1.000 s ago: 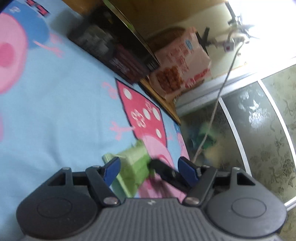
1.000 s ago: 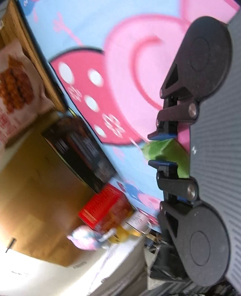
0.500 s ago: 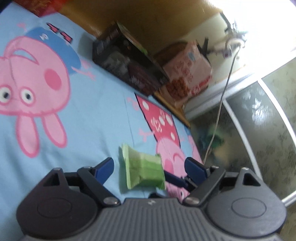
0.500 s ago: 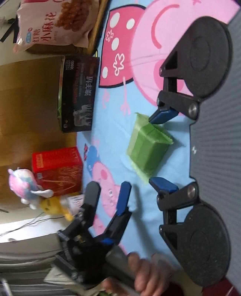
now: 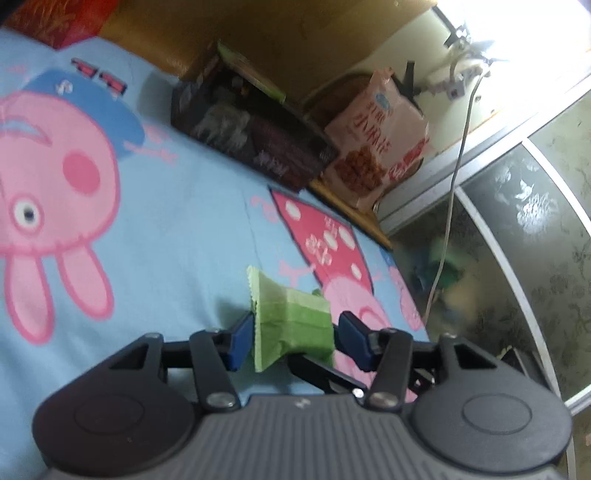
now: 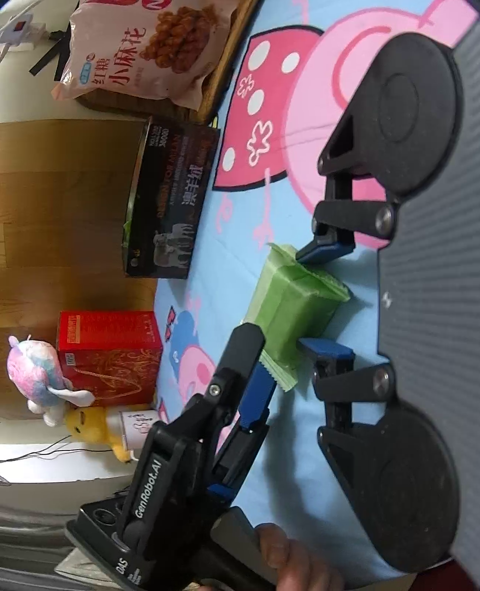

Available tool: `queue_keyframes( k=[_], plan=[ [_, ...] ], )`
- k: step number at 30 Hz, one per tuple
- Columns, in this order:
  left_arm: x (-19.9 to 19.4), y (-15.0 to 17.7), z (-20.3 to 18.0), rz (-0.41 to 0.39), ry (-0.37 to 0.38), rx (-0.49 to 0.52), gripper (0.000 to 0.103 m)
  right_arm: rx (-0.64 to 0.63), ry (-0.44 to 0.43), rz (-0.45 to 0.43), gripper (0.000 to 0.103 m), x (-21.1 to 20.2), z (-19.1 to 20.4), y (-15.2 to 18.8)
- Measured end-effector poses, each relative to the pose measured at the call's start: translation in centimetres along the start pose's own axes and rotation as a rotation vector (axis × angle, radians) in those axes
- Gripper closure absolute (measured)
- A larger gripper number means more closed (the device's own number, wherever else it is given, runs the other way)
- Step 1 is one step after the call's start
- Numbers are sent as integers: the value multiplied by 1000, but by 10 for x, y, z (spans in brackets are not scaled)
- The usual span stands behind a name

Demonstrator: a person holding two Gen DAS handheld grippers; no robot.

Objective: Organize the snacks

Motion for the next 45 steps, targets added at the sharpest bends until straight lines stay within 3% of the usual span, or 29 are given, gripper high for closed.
queue_keyframes(
  k=[6, 14, 18, 22, 27, 34, 39, 45],
  plan=[
    [-5, -40, -11, -54, -17, 64, 53, -23, 3, -72, 63, 11, -5, -31],
    [12, -142, -35, -163, -41, 194, 53, -45, 41, -194, 63, 41, -48, -110],
    [32, -186, -29, -206, -100, 221, 53, 4, 32, -201, 63, 75, -80, -146],
    [54, -206, -8, -201, -167, 196, 52, 25, 35, -170, 62, 109, -94, -157],
    [70, -201, 10, -186, -229, 175, 47, 54, 59, -166, 56, 119, -101, -154],
    [38, -186, -8, -251, -236, 186, 47, 83, 76, -229, 54, 69, -91, -131],
    [13, -144, -32, -283, -276, 256, 42, 181, 61, -218, 53, 33, -81, -90],
    [10, -72, -40, -241, -371, 317, 38, 307, 70, -175, 53, 6, -68, -39]
  ],
)
Point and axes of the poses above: each gripper's, at about its wrist camera, not at the fingertips, and x roughly the way its jaws point, z to its left, y to its underside, the point moved 6 cm from there along x, roughly the way its jaws point, and after that the axes turned 1 degree about z, right-handed, at the moved point
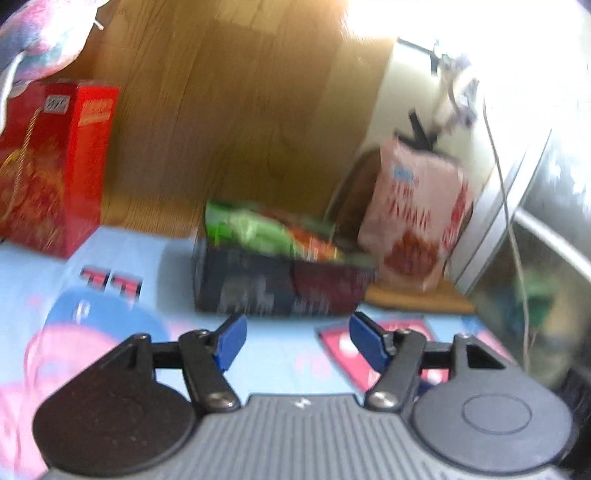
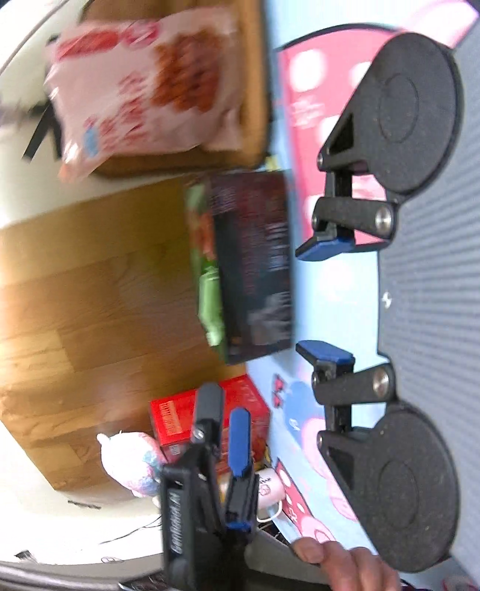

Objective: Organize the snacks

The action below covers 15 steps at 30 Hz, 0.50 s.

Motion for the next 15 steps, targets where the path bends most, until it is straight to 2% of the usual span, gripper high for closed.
queue_keyframes(
  k=[4, 6, 8, 11, 15],
  plan=[
    [-6, 38, -8, 51, -88, 28, 38, 65, 44, 14, 48, -17, -10, 13],
    [-10, 51, -10, 53, -142, 66, 33, 72, 74, -2, 46, -26, -14, 17],
    [-13, 61, -12, 47, -179, 91, 31, 98, 84, -24, 42, -31, -18, 18],
    [-15, 73, -10, 35, -223, 108, 31, 161, 73, -73, 41, -40, -29, 20],
    [-9, 83, -2, 52, -284, 114, 32, 199, 87, -62, 41, -35, -34, 21]
  ],
)
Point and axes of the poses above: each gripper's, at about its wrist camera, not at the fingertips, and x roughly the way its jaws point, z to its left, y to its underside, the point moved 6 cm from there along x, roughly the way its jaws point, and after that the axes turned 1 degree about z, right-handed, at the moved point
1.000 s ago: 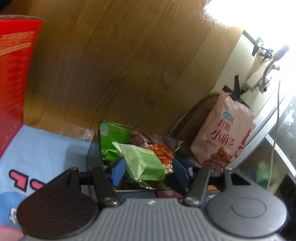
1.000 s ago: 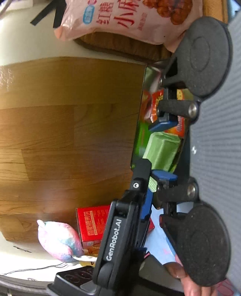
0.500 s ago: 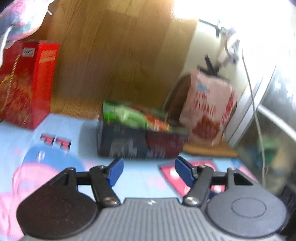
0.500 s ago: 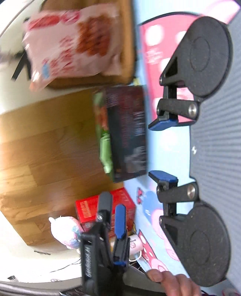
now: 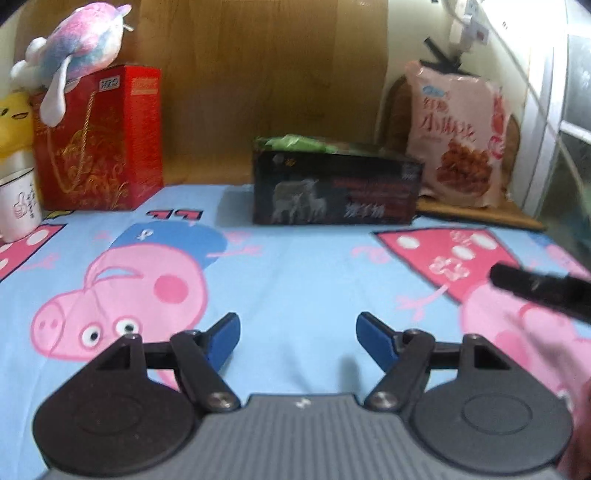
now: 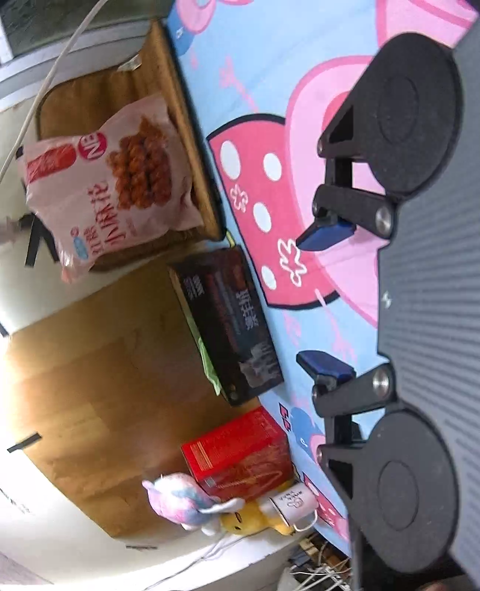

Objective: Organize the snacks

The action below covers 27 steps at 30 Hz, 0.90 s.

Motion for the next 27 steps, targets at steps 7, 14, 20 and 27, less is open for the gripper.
queue_keyframes(
  k=[7, 14, 20, 27],
  plan=[
    [2, -2, 13, -3, 17, -73, 31, 19, 49, 34, 41, 8, -5, 3],
    [-8, -2, 12, -57, 33, -65, 22, 94, 143, -40, 41, 1, -20, -1],
    [-12, -1, 5, -82, 45, -20, 21, 17, 273, -58, 41, 5, -36, -19],
    [-11, -1, 4, -76, 45, -17, 21, -242, 432, -143, 41, -27, -71, -56]
  ],
)
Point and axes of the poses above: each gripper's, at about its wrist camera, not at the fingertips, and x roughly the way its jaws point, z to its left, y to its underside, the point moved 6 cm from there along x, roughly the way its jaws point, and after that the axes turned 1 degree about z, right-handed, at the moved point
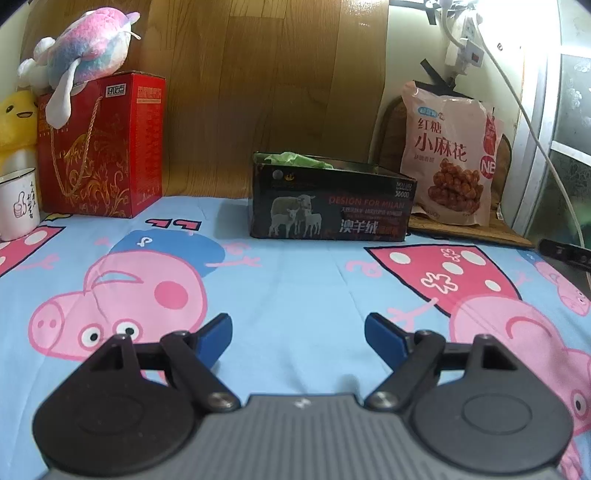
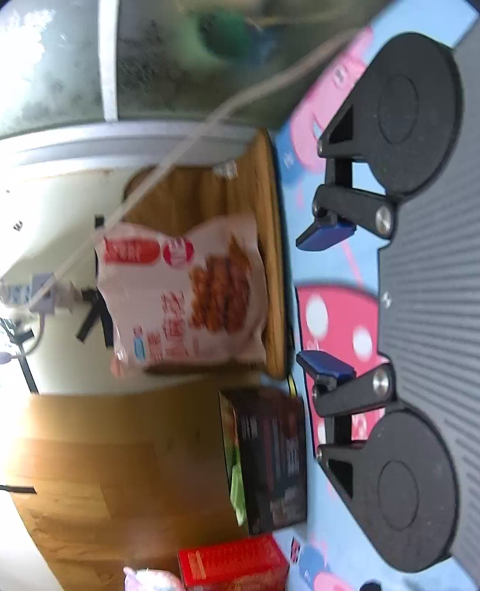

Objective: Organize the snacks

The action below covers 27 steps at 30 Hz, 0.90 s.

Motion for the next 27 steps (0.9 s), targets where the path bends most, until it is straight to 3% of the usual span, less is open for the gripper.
queue_keyframes(
  k=[3, 7, 12, 15, 17, 21, 27],
  plan=[
    [0, 0, 2, 2, 3, -11, 21, 36, 44, 19, 41, 6, -25, 1],
    [4, 0, 4, 21, -5, -21, 20, 139, -12, 51, 41, 5, -31, 9],
    [5, 2, 7, 37, -45, -32, 19, 249, -217, 167, 41, -14, 4, 34],
    [3, 1, 7, 26, -60, -26, 13, 221, -358, 224, 41, -29, 44, 50],
    [2, 0, 8, 15, -81, -22, 5, 148, -401, 221, 41, -38, 65, 53],
    [-2, -1, 4, -9, -115, 8, 2, 70, -478, 207, 39, -55, 94, 56],
    [-2, 0, 0, -12, -134, 43, 0, 96, -443, 135, 34, -69, 87, 55]
  ],
)
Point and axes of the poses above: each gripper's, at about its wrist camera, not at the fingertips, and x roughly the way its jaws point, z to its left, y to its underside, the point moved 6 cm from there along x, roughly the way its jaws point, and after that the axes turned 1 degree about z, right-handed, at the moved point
